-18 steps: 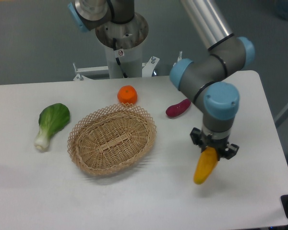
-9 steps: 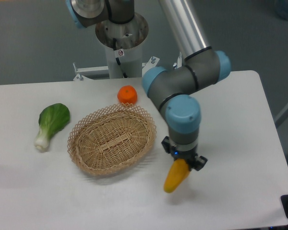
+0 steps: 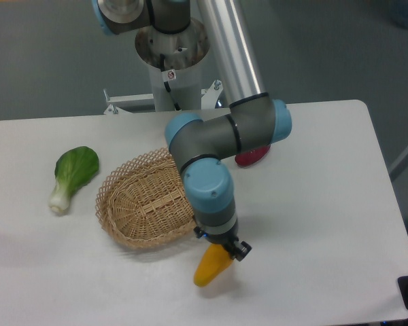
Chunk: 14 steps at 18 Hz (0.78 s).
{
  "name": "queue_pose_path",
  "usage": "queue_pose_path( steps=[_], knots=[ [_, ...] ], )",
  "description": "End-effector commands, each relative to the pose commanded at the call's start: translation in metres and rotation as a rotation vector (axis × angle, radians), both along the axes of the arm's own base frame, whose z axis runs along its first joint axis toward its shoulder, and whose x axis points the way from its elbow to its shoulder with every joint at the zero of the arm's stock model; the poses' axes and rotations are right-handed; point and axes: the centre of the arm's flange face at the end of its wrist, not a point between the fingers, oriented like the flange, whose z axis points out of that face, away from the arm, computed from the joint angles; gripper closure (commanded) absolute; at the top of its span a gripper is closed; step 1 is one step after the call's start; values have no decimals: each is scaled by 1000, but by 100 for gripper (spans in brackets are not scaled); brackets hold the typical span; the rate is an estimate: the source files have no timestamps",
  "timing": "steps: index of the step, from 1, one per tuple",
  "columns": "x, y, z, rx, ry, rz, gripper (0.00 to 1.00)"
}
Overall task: Place the mango on the table
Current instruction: 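Carry the held mango past the basket and lower it toward the table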
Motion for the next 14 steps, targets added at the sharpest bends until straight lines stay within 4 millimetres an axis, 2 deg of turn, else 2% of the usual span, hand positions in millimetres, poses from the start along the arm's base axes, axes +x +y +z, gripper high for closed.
queue_pose_path(
  steps=[3,5,8,10,12,14],
  knots=[
    [6,7,-2,5,2,-12,71],
    [8,8,0,7,5,-11,63],
    [18,14,1,9,5,-25,43],
    [19,14,1,8,6,-26,33],
    [20,13,3,10,6,-28,14],
    [21,13,0,11,-5,-29,3]
  ],
)
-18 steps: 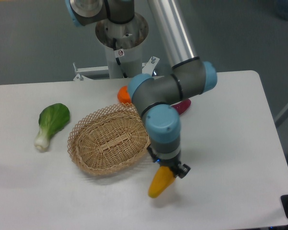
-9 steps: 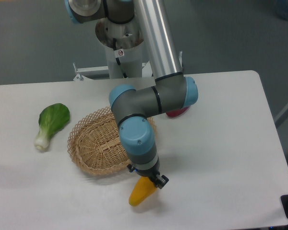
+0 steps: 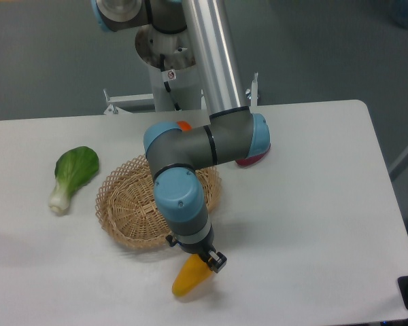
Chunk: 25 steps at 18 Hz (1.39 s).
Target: Place the mango on the table
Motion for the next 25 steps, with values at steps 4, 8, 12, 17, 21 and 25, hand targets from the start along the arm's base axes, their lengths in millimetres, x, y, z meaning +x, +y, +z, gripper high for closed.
queue_pose_path(
  steps=[4,8,12,17,21,25],
  knots=[
    [1,-1,7,9,5,0,0],
    [-6,-3,16,19,14,4,0],
    [-46,-20,40,42,41,32,0],
    [-114,-57,61,71,60,107,0],
    [-151,-88,71,63,78,95,0],
    [-183,-119,71,50,82,87,0]
  ],
)
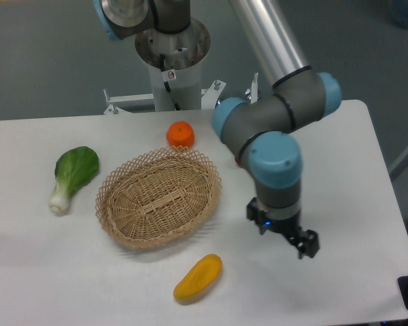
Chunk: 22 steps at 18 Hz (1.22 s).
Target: Place the mango on the table
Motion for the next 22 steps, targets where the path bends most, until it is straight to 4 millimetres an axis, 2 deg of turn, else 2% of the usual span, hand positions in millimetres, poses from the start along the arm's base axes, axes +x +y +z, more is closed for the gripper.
queue_pose_path(
  steps=[4,8,16,22],
  knots=[
    [-24,-28,1,-13,0,-8,0],
    [-54,-73,0,-51,-57,1,0],
    [-84,-99,16,9,-117,-22,0],
    [-87,-100,15,0,-134,-22,0]
  ],
)
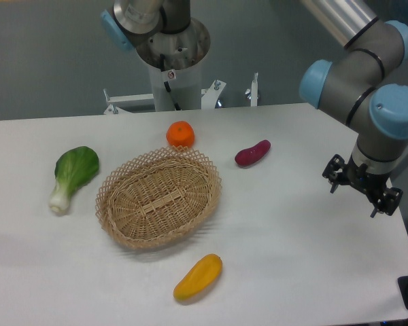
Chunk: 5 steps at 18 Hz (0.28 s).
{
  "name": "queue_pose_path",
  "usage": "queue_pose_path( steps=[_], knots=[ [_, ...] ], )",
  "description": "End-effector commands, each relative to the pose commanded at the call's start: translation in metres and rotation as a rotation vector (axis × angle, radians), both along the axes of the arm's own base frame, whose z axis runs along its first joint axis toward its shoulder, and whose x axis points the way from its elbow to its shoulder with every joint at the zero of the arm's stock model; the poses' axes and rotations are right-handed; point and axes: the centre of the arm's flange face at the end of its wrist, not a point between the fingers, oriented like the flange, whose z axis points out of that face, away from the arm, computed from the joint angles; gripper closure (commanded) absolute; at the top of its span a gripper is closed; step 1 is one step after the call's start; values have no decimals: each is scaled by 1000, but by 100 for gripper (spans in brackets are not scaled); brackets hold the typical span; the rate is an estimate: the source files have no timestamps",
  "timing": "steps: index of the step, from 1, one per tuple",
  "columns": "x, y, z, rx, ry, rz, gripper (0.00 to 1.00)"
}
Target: Place the mango on the table
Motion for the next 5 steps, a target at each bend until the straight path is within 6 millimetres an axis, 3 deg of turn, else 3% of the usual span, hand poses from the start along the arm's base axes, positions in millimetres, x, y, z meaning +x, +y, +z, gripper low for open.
queue_pose_path(
  steps=[5],
  knots=[
    [1,-1,-2,-6,-2,1,0]
  ],
)
